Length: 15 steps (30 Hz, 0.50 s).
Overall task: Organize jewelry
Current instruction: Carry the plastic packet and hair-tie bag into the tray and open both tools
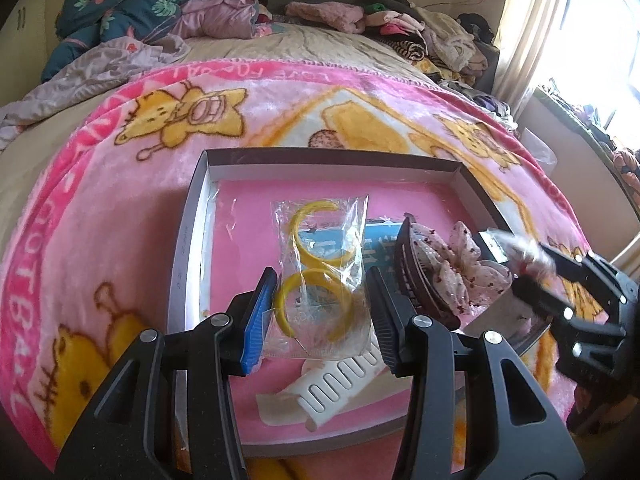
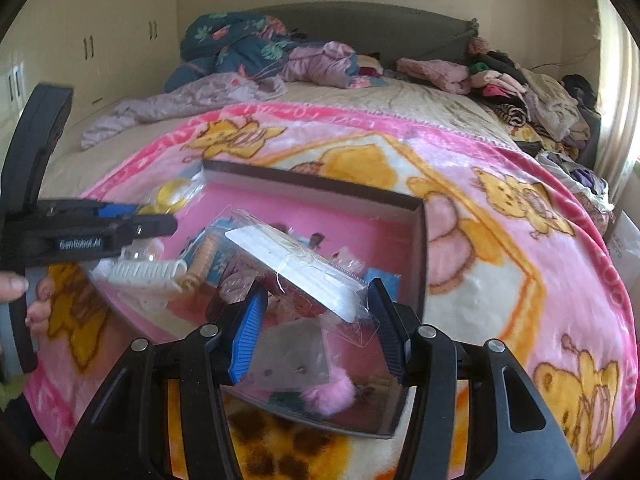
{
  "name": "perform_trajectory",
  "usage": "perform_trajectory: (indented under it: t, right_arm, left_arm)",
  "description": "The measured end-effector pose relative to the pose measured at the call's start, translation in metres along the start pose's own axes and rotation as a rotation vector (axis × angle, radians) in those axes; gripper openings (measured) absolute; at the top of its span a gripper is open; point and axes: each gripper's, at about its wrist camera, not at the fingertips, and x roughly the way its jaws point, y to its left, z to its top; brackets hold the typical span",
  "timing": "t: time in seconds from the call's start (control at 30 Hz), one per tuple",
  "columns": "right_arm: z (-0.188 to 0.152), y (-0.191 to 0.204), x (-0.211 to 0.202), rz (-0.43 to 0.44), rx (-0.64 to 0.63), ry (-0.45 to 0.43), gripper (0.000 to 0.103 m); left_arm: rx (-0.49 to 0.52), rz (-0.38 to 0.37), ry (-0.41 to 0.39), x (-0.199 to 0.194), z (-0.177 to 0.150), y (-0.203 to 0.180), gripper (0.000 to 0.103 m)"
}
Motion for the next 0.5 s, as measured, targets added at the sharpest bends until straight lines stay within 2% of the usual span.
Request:
perform_trajectory:
  t: [0.37,0.5]
  right_arm:
    - [-0.015,0.028,0.013,0.015,-0.106,0.058,0.051]
    - [-0.021,0.036,0.010,0.023,-0.123,0.068,0.055]
  left_arm:
    - [-0.018,0.010,0.015,0.008,-0.002,0.008,0.037]
    - [-0.023,0.012,0.022,0.010,-0.005,0.009,0.037]
